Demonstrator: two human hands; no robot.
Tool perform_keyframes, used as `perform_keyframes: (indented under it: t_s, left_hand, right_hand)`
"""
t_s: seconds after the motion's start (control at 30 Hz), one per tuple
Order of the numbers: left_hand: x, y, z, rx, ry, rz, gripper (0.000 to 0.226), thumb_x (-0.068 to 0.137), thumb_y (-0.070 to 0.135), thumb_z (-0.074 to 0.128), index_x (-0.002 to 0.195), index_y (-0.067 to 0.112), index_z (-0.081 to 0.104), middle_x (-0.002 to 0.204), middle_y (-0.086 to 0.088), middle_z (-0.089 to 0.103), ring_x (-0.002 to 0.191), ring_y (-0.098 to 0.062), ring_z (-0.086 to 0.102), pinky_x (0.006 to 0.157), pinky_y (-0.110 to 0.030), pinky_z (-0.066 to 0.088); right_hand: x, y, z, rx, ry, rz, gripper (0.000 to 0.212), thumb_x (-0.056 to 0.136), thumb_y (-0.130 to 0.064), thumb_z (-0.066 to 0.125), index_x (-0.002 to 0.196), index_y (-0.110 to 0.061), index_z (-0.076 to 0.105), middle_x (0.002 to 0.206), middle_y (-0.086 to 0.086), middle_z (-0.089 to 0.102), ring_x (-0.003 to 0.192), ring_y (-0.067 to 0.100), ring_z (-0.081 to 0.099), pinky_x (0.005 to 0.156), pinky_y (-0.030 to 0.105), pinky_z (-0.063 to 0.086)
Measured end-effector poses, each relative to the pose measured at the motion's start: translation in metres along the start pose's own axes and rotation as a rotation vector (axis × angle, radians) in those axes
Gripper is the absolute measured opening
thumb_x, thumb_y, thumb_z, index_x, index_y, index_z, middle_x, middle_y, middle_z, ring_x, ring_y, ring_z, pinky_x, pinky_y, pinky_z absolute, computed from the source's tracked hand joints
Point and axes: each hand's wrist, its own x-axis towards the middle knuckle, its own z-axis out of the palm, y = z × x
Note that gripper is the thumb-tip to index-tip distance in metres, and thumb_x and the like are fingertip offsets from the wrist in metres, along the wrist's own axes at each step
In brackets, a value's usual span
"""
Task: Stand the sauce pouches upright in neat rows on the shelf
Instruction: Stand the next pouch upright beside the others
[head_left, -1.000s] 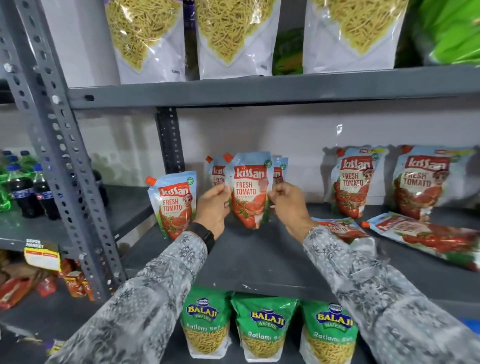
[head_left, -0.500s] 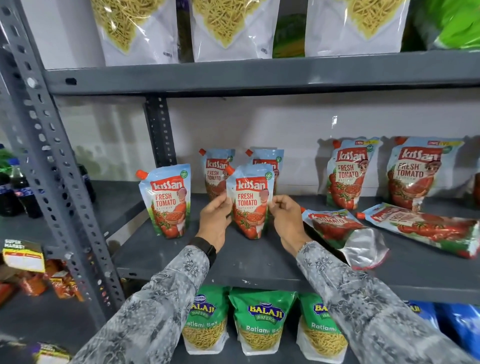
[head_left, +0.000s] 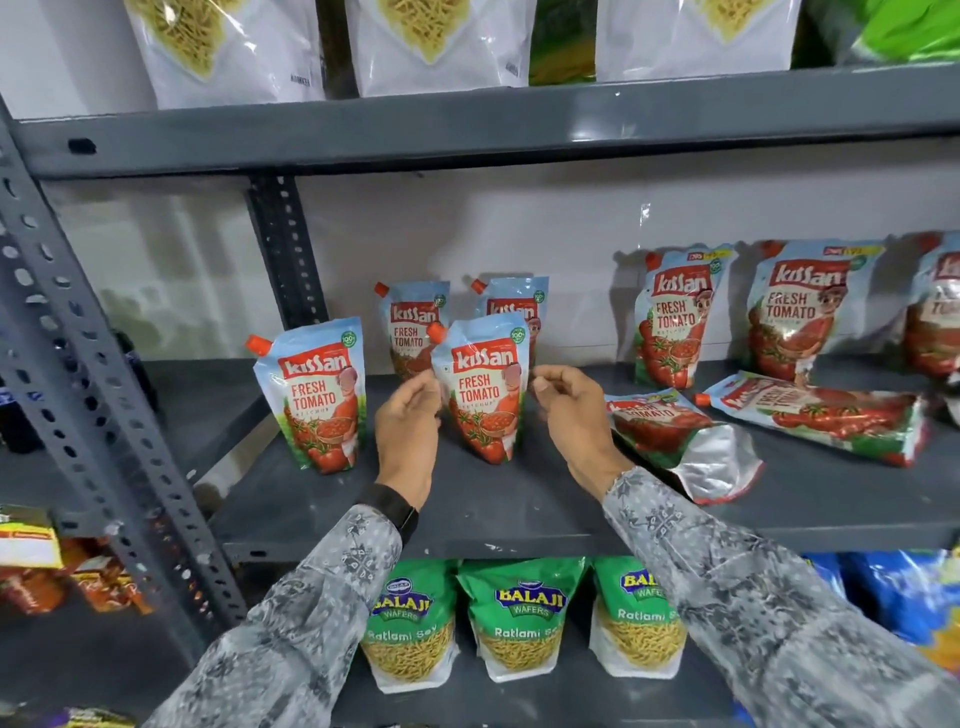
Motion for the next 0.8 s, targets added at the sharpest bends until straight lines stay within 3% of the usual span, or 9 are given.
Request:
perform_keyframes:
  t_s: [0.1, 0.23, 0.37, 0.5, 0.53, 0.6, 0.7, 0.73, 0.8]
  left_hand:
    - [-0.014, 0.003, 0.005, 0.035, 0.109, 0.087, 0.032, 0.103, 0.016, 0.061, 0.135, 0.015, 0.067, 0.111, 0.011, 0.073, 0.091, 0.01, 0.069, 0.094, -0.02, 0.056]
    - [-0.045, 0.016, 0.026, 0.055, 0.286, 0.259, 0.03, 0.101, 0.012, 0.06, 0.129, 0.016, 0.069, 0.114, 0.003, 0.072, 0.09, 0.011, 0.068, 0.077, -0.003, 0.05]
    - [-0.073, 0.02, 0.069, 0.175, 0.09, 0.366, 0.022, 0.095, 0.019, 0.063, 0.113, 0.022, 0.074, 0.099, 0.008, 0.073, 0.08, 0.006, 0.067, 0.072, -0.011, 0.051]
    - [-0.075, 0.008, 0.14, 0.515, -0.168, 0.18, 0.022, 0.094, 0.02, 0.062, 0.076, 0.033, 0.064, 0.063, 0.015, 0.058, 0.061, 0.019, 0.06, 0.055, -0.001, 0.044]
    - [-0.073, -0.001, 0.152, 0.528, -0.204, 0.057, 0.02, 0.095, 0.02, 0.062, 0.078, 0.031, 0.063, 0.063, 0.015, 0.057, 0.054, 0.016, 0.061, 0.051, -0.002, 0.045]
    - [-0.077, -0.02, 0.169, 0.567, -0.238, -0.198, 0.011, 0.095, 0.028, 0.066, 0.085, 0.022, 0.066, 0.067, 0.001, 0.063, 0.051, -0.004, 0.063, 0.053, -0.025, 0.059]
    - [-0.075, -0.034, 0.176, 0.577, -0.217, -0.366, 0.018, 0.097, 0.025, 0.06, 0.082, 0.015, 0.062, 0.077, -0.031, 0.059, 0.038, -0.016, 0.05, 0.04, -0.024, 0.044]
    - [-0.074, -0.035, 0.18, 0.546, -0.19, -0.404, 0.016, 0.099, 0.021, 0.057, 0.095, 0.011, 0.068, 0.078, -0.038, 0.057, 0.034, -0.017, 0.049, 0.036, -0.023, 0.043]
    - [-0.074, -0.034, 0.186, 0.501, -0.129, -0.47, 0.036, 0.101, 0.015, 0.054, 0.132, -0.002, 0.063, 0.066, -0.023, 0.064, 0.034, -0.019, 0.059, 0.033, -0.026, 0.05]
  right_hand:
    - [-0.006, -0.01, -0.01, -0.034, 0.008, -0.046, 0.022, 0.103, -0.011, 0.062, 0.1, -0.032, 0.067, 0.099, -0.014, 0.07, 0.09, -0.001, 0.067, 0.074, 0.014, 0.052]
    - [-0.01, -0.029, -0.04, -0.056, -0.018, -0.167, 0.023, 0.097, -0.004, 0.065, 0.108, -0.023, 0.068, 0.091, -0.014, 0.067, 0.077, -0.015, 0.064, 0.072, 0.006, 0.05]
    - [0.001, -0.059, -0.089, -0.123, -0.128, -0.269, 0.022, 0.095, -0.006, 0.07, 0.11, -0.023, 0.068, 0.093, -0.012, 0.067, 0.085, 0.003, 0.065, 0.085, 0.029, 0.06]
    - [0.028, -0.065, -0.164, -0.405, -0.135, -0.324, 0.016, 0.095, -0.013, 0.071, 0.109, -0.018, 0.075, 0.091, -0.014, 0.072, 0.084, -0.004, 0.069, 0.087, 0.028, 0.058]
    - [0.035, -0.059, -0.182, -0.487, -0.107, -0.288, 0.014, 0.094, -0.014, 0.07, 0.106, -0.017, 0.077, 0.094, -0.009, 0.076, 0.086, 0.0, 0.071, 0.09, 0.031, 0.058]
    - [0.046, -0.042, -0.216, -0.641, -0.098, -0.119, 0.015, 0.094, -0.016, 0.066, 0.099, -0.012, 0.079, 0.102, 0.007, 0.08, 0.093, 0.025, 0.076, 0.091, 0.039, 0.06]
    - [0.054, -0.012, -0.234, -0.57, -0.208, 0.279, 0.016, 0.095, -0.017, 0.066, 0.094, -0.002, 0.074, 0.087, 0.016, 0.078, 0.071, 0.033, 0.078, 0.06, 0.042, 0.066]
    - [0.053, -0.004, -0.234, -0.466, -0.222, 0.391, 0.014, 0.096, -0.015, 0.068, 0.095, -0.002, 0.071, 0.082, 0.015, 0.076, 0.063, 0.029, 0.075, 0.048, 0.037, 0.063]
    - [0.054, 0.008, -0.232, -0.275, -0.206, 0.518, 0.01, 0.098, -0.011, 0.07, 0.103, -0.003, 0.067, 0.084, 0.013, 0.074, 0.063, 0.024, 0.072, 0.043, 0.033, 0.059]
